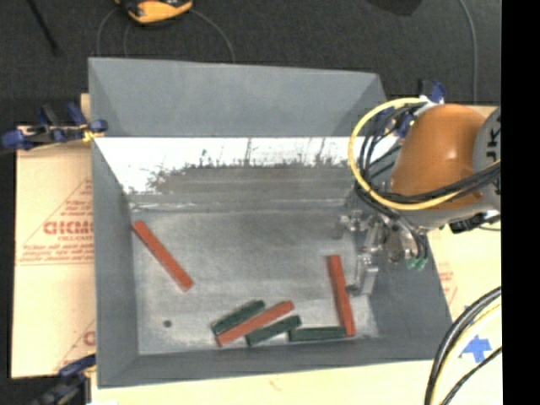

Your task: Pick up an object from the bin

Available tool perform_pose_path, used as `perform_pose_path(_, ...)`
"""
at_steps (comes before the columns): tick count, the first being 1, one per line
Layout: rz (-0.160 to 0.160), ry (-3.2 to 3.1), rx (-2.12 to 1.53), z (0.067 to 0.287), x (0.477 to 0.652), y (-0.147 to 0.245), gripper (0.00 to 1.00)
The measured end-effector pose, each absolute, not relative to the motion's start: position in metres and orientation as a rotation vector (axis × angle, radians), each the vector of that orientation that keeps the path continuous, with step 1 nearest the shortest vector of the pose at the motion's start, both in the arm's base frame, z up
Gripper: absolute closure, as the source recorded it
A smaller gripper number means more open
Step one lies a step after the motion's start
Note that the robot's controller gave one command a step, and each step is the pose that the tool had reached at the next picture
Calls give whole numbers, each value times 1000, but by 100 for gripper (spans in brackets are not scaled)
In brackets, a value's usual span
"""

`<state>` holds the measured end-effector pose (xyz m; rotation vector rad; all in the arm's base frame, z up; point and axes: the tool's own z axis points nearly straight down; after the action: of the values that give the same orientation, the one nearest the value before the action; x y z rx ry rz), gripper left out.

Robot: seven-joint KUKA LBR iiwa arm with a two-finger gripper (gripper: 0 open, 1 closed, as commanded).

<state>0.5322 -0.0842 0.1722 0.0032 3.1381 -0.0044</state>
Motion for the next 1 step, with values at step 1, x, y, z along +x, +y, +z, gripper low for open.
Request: perform_pose_path(1,-5,3131,-144,121,526,-39,0)
